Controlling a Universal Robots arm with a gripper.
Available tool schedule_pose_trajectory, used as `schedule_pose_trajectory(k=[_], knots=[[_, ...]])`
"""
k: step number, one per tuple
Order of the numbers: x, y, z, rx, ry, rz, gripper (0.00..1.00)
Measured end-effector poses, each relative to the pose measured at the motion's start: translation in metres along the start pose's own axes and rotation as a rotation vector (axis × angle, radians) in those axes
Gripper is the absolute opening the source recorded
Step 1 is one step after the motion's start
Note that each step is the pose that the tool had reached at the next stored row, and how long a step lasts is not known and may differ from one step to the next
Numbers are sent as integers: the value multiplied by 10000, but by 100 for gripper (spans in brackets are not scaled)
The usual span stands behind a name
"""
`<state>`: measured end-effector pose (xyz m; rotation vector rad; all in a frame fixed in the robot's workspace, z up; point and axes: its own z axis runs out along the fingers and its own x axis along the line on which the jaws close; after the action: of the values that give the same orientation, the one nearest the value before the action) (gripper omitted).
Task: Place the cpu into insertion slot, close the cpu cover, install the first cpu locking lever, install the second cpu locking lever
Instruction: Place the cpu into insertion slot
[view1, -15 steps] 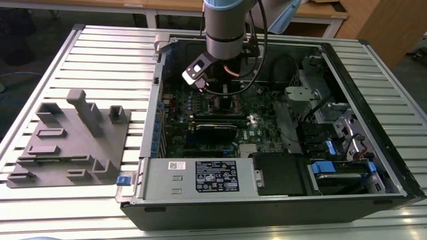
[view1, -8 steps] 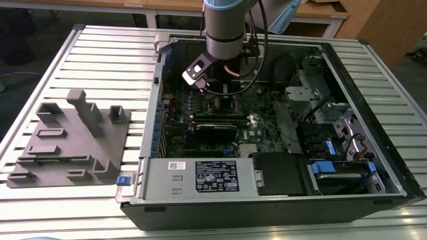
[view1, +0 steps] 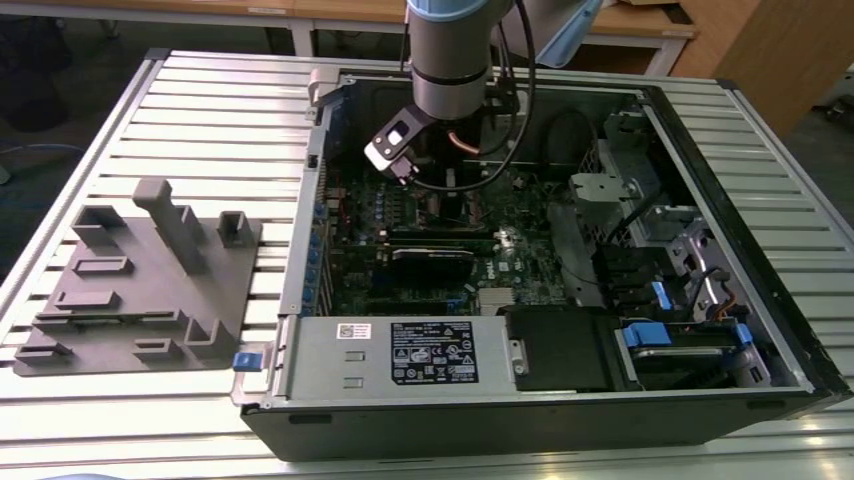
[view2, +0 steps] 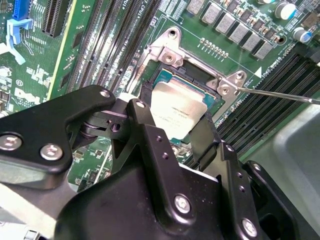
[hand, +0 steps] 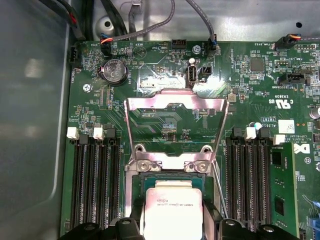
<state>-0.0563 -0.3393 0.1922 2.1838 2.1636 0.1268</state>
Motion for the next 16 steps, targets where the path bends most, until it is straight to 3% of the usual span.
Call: schedule_pose_trajectory(k=[16], knots=[[-1, -3, 19, 1, -3, 0, 54]])
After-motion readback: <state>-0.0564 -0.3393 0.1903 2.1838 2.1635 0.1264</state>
